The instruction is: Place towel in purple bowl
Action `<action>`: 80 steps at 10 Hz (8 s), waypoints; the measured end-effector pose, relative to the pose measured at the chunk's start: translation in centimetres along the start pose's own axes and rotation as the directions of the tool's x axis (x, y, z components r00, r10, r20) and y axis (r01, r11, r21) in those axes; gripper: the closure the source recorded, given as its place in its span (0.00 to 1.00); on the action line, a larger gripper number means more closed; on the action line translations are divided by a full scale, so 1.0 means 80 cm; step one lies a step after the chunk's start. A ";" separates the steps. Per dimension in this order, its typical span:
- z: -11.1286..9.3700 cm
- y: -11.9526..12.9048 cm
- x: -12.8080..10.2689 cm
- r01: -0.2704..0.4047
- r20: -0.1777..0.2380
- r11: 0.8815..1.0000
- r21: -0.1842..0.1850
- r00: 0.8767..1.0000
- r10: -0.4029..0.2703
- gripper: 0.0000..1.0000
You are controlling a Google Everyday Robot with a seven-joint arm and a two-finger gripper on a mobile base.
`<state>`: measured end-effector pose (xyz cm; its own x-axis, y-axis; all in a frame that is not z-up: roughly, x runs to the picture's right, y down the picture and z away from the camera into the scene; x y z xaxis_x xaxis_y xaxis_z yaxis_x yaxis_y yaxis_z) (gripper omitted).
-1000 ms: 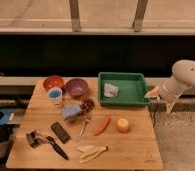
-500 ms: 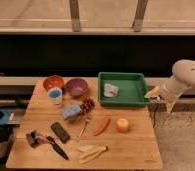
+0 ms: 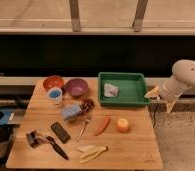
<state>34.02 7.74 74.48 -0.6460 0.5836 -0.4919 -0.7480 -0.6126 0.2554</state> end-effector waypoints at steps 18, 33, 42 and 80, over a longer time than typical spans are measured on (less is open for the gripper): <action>-0.053 0.199 0.048 0.416 0.208 0.888 -0.196 0.902 -0.378 0.21; 0.126 0.313 0.027 0.469 0.093 0.866 -0.172 0.883 -0.460 0.21; 0.161 0.309 -0.035 0.381 0.154 0.915 -0.135 0.920 -0.360 0.21; 0.134 0.532 0.177 0.745 0.209 0.528 -0.407 0.639 -0.740 0.91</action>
<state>-8.60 -4.38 87.33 0.1091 0.9378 -0.3297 -0.8146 -0.1058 -0.5703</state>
